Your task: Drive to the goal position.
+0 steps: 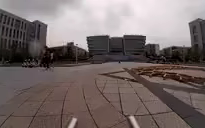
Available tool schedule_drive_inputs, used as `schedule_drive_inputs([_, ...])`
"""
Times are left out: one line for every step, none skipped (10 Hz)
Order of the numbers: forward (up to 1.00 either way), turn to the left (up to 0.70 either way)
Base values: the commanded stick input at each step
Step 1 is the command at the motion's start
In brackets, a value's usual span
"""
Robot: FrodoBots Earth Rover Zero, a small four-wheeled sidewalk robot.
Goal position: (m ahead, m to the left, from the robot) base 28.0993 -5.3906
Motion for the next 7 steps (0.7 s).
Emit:
schedule_drive_inputs([1.0, 0.0])
schedule_drive_inputs([1.0, 0.0])
schedule_drive_inputs([0.97, 0.0])
schedule_drive_inputs([0.67, 0.0])
schedule_drive_inputs([0.62, 0.0])
schedule_drive_inputs([0.82, 0.21])
schedule_drive_inputs([1.0, 0.29])
